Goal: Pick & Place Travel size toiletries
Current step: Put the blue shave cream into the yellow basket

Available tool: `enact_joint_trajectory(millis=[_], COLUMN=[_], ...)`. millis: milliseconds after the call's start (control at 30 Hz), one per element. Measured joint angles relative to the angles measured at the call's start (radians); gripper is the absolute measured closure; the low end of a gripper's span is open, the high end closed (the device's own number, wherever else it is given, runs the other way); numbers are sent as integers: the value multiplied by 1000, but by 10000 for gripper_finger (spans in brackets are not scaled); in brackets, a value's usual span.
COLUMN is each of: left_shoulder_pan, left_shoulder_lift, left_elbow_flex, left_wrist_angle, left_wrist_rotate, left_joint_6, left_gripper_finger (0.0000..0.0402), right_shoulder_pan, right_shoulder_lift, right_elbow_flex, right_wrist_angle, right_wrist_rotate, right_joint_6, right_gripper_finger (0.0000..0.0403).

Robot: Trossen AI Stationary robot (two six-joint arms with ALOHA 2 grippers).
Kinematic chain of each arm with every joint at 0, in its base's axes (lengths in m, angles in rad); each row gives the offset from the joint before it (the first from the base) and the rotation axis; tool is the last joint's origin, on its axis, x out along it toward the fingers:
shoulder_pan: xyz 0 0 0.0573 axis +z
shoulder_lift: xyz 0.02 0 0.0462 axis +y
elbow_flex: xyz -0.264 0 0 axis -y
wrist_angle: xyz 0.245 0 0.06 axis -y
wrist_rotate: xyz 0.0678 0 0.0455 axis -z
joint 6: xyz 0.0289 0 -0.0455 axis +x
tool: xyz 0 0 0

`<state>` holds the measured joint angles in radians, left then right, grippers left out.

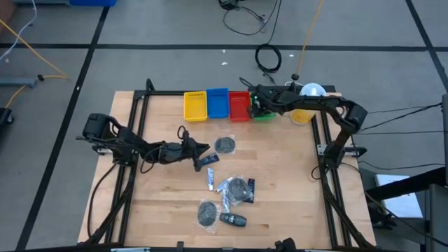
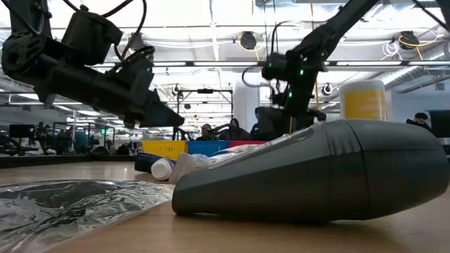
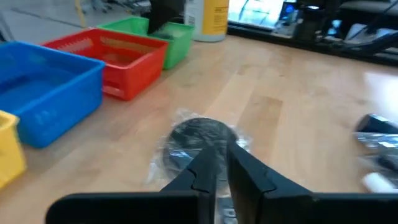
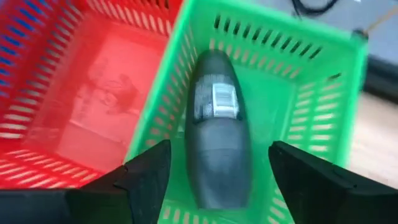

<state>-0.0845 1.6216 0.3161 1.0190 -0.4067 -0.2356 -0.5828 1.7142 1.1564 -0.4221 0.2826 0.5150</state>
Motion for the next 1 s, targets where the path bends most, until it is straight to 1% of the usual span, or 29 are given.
enact_joint_trajectory(millis=[133, 267, 400, 467, 533, 667, 767, 800, 900, 1000], left_shoulder_pan=[0, -12, -31, -40, -55, -81, -91, -93, -93, -81], left_shoulder_lift=[-104, -244, -364, -403, -427, -395, -336, -315, -251, -179], left_elbow_flex=[3, 3, 6, 43, 103, 275, 361, 374, 385, 384], left_wrist_angle=[-90, -242, -393, -519, -703, -1068, -1202, -1222, -1198, -1176], left_wrist_rotate=[59, 86, 88, 88, 87, 86, 84, 84, 88, 89], left_joint_6=[-12, -14, -18, -35, -49, -92, -104, -104, -103, -117], left_gripper_finger=[308, 247, 194, 176, 165, 162, 164, 164, 164, 161], right_shoulder_pan=[38, 160, 325, 408, 488, 627, 708, 732, 791, 829], right_shoulder_lift=[-106, -240, -354, -400, -426, -433, -388, -369, -300, -227], right_elbow_flex=[-7, -57, -188, -283, -392, -610, -740, -775, -833, -851], right_wrist_angle=[-5, 29, 157, 258, 388, 703, 979, 1060, 1258, 1336], right_wrist_rotate=[3, 3, 1, 0, -1, -2, 1, 3, 39, 88], right_joint_6=[-57, -163, -245, -261, -266, -252, -249, -250, -262, -288], right_gripper_finger=[128, 127, 127, 126, 126, 126, 126, 126, 126, 126])
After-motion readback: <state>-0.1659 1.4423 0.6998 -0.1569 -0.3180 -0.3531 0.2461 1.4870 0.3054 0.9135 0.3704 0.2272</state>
